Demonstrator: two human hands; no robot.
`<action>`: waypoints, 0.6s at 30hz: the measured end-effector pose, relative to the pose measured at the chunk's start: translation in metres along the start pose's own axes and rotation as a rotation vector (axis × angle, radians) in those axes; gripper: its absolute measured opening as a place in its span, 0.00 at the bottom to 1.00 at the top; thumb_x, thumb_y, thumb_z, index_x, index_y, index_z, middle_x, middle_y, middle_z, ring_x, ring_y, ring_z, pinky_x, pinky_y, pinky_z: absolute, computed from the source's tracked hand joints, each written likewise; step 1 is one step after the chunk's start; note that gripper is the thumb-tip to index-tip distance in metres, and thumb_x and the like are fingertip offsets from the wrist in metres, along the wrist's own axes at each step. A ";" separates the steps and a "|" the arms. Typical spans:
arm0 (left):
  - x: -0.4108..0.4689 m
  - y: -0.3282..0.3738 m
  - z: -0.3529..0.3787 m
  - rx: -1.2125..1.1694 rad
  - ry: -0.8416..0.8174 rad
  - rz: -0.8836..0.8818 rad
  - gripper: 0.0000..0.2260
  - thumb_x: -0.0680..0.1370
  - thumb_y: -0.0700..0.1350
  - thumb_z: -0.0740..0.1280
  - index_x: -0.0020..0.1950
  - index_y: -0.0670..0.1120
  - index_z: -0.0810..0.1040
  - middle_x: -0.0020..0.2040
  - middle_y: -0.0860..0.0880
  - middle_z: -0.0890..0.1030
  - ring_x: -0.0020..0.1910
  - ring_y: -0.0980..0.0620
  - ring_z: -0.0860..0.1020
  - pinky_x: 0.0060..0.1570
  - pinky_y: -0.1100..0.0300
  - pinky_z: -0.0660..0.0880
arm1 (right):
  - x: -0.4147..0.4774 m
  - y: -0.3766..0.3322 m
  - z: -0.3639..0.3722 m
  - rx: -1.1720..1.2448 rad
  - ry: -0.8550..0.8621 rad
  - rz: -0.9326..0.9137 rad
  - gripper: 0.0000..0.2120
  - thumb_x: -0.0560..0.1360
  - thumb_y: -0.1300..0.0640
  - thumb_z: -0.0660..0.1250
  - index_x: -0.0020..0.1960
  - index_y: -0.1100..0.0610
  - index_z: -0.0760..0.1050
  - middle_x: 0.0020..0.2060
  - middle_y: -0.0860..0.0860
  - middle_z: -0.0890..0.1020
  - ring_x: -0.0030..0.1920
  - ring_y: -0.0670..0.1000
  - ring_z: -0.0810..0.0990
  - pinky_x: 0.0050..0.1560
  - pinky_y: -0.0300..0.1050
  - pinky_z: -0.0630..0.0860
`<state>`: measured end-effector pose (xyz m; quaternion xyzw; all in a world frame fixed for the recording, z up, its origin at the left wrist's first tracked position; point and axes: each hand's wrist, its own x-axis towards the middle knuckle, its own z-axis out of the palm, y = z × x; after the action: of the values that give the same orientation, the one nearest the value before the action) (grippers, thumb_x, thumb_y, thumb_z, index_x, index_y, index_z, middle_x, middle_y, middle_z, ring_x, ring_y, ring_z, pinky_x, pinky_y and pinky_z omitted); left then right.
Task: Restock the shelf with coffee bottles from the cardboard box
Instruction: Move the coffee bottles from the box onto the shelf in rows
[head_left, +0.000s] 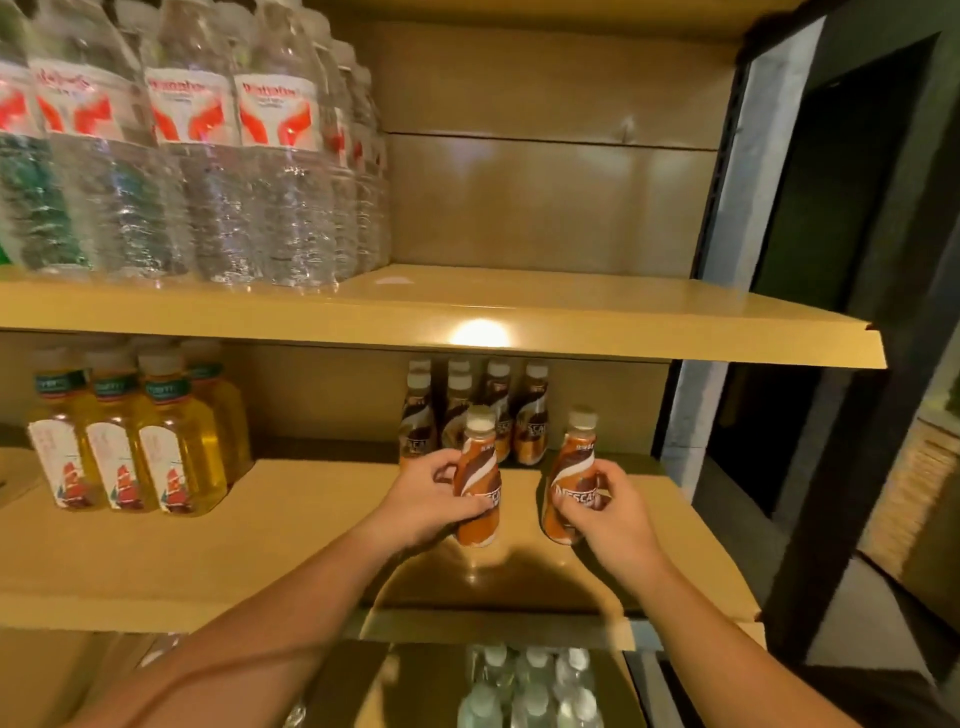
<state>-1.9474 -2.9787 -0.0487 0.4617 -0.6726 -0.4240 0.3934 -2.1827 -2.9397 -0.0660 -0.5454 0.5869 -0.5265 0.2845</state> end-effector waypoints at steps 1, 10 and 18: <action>0.007 -0.004 0.003 -0.013 -0.008 -0.001 0.25 0.70 0.41 0.81 0.64 0.49 0.77 0.56 0.51 0.84 0.51 0.56 0.84 0.50 0.63 0.82 | 0.007 0.004 0.003 0.011 -0.011 0.001 0.22 0.72 0.60 0.77 0.59 0.45 0.71 0.50 0.43 0.82 0.52 0.45 0.82 0.54 0.45 0.79; 0.041 -0.028 0.027 -0.143 0.074 0.014 0.25 0.71 0.42 0.80 0.65 0.48 0.76 0.56 0.50 0.85 0.54 0.53 0.85 0.54 0.57 0.83 | 0.043 0.019 0.011 0.092 -0.091 0.002 0.20 0.74 0.59 0.76 0.61 0.49 0.72 0.49 0.44 0.82 0.45 0.41 0.84 0.39 0.35 0.80; 0.033 -0.030 0.039 0.206 0.141 0.068 0.32 0.68 0.51 0.82 0.67 0.57 0.71 0.59 0.60 0.73 0.55 0.59 0.77 0.53 0.67 0.77 | 0.044 0.020 0.011 0.086 -0.111 -0.001 0.21 0.74 0.58 0.76 0.61 0.48 0.70 0.50 0.42 0.80 0.47 0.42 0.81 0.36 0.30 0.78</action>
<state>-1.9835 -3.0090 -0.0847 0.5051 -0.6987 -0.3055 0.4043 -2.1898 -2.9874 -0.0772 -0.5615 0.5465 -0.5203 0.3396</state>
